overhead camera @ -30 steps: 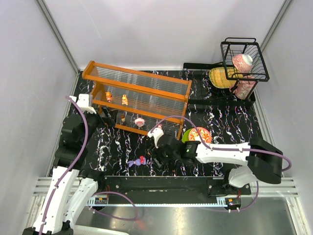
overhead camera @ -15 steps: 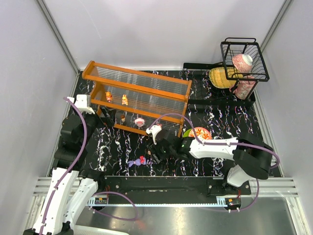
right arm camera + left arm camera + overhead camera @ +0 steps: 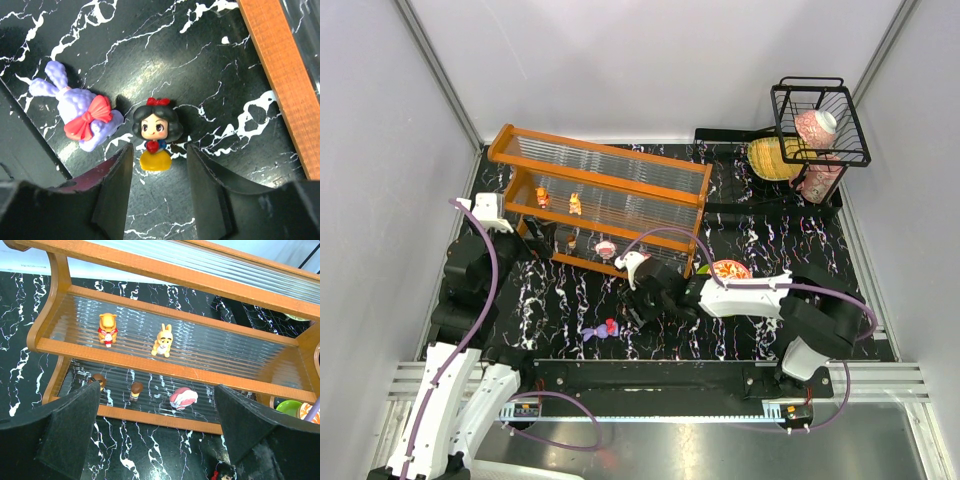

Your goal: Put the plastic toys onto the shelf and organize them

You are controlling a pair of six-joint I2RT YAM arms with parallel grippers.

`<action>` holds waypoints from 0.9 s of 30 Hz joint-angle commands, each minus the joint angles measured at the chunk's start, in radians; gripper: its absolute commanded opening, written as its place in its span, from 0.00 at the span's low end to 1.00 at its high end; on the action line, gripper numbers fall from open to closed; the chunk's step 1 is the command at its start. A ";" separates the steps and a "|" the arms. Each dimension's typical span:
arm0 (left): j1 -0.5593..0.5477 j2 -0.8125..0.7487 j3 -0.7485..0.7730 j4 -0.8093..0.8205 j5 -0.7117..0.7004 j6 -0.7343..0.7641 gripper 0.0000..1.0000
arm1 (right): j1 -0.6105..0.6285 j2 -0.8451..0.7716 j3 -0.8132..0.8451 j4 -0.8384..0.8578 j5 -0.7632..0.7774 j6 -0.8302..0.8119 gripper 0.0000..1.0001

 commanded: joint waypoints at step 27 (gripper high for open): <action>-0.001 -0.013 0.012 0.031 -0.019 -0.002 0.99 | -0.019 0.050 0.030 0.040 -0.064 -0.008 0.02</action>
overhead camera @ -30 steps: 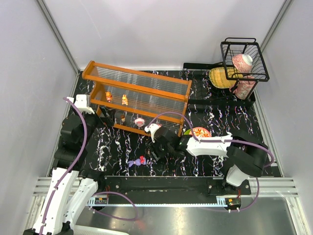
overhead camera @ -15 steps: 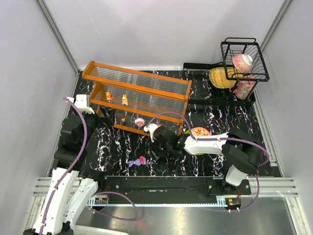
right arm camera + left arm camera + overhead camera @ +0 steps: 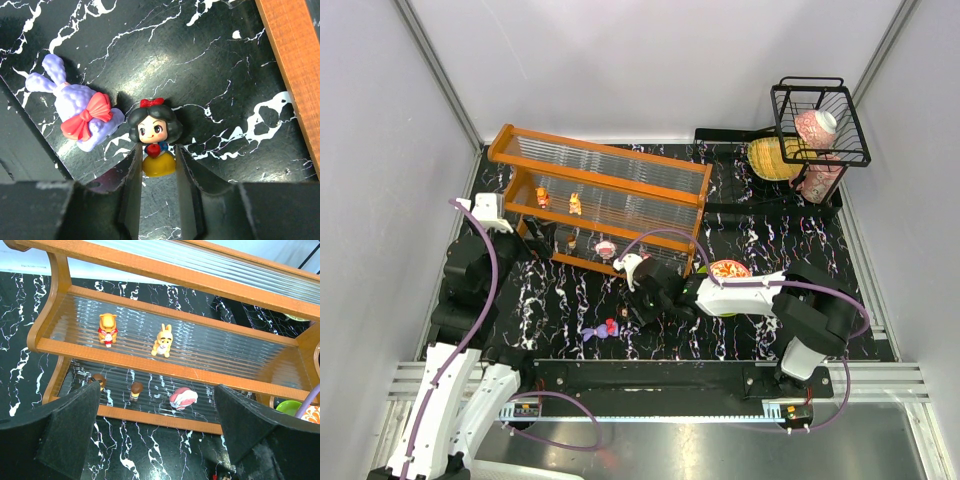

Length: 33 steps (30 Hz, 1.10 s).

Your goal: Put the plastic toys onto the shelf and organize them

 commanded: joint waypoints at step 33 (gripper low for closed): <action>-0.012 0.128 0.322 -0.213 0.390 -0.704 0.99 | 0.308 -0.386 0.122 0.455 1.013 -0.600 0.00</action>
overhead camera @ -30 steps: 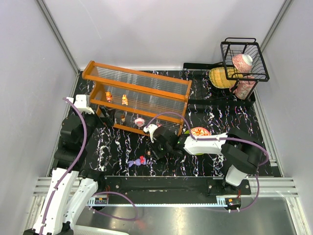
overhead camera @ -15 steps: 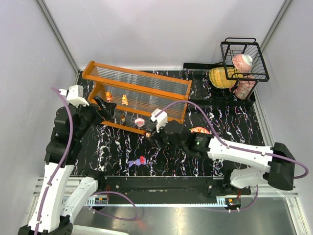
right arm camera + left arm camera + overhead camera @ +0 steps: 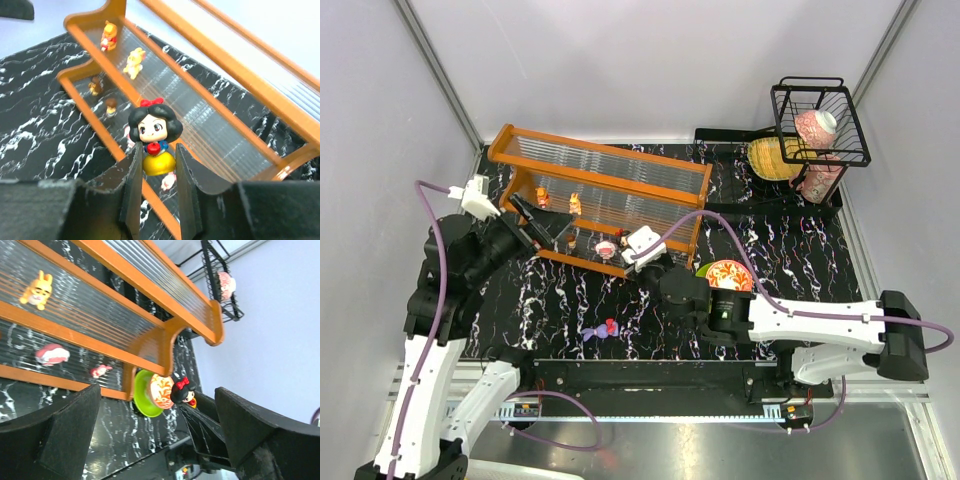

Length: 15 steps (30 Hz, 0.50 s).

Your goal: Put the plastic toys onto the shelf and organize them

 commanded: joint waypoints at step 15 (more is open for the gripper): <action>-0.152 0.066 0.096 0.196 -0.013 -0.375 0.86 | 0.080 0.200 0.075 0.781 0.097 -0.700 0.00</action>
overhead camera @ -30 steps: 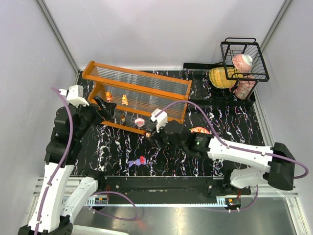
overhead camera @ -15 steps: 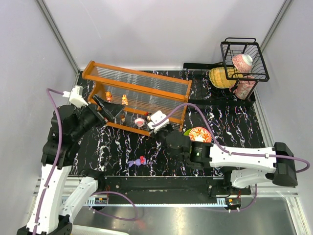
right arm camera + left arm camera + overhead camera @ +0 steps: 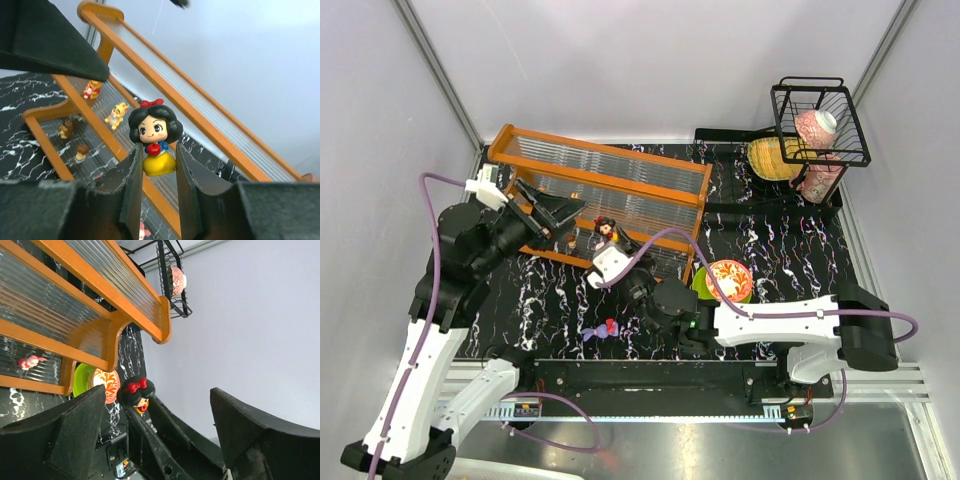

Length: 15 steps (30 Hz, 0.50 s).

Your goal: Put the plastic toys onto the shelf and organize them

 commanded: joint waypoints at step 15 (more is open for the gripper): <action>-0.179 0.074 0.122 0.047 -0.152 -0.035 0.71 | 0.082 0.109 0.110 0.395 -0.020 -0.418 0.00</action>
